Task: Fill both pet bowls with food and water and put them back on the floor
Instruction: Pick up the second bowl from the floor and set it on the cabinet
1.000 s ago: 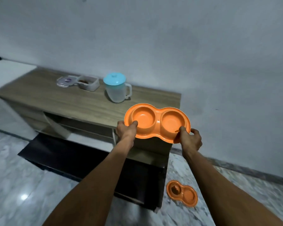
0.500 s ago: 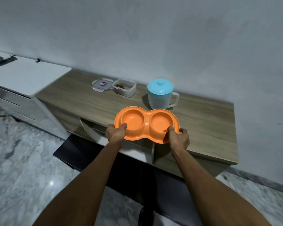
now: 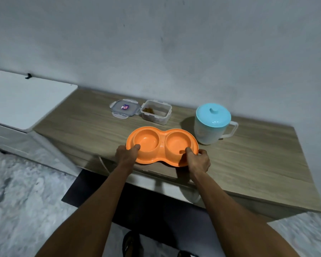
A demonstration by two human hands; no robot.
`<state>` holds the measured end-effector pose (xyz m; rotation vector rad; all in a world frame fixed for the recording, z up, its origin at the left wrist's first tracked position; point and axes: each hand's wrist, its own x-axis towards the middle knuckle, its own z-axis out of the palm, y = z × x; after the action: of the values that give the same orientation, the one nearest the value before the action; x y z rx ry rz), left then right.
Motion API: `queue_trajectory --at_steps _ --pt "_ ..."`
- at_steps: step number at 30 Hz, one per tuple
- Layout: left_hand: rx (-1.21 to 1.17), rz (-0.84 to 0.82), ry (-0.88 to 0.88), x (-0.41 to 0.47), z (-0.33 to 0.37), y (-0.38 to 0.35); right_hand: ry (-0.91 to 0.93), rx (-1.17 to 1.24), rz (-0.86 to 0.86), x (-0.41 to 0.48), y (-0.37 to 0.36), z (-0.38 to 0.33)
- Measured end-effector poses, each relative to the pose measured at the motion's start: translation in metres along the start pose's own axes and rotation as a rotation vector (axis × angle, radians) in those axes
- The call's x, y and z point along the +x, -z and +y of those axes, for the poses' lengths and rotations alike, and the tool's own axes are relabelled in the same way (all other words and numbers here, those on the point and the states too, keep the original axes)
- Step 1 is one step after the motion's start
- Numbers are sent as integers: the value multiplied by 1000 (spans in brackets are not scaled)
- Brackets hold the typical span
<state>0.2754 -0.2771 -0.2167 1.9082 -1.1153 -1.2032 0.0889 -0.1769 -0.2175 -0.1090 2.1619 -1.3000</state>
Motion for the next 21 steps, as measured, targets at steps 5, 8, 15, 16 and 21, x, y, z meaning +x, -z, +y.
queue_trajectory --at_steps 5,8,15,16,21 --pt "128 -90 17 102 -23 -7 -43 -20 64 0 -42 -8" --pt "197 -160 15 142 -23 -11 -63 -35 112 -2 -63 -10" --pt "344 -275 -22 121 6 12 -92 -139 194 -2 -79 -1" --pt "379 -276 -48 134 -2 6 -93 -142 198 -2 -80 0" --pt "480 -300 -156 136 4 4 -83 -282 206 4 -84 -6"
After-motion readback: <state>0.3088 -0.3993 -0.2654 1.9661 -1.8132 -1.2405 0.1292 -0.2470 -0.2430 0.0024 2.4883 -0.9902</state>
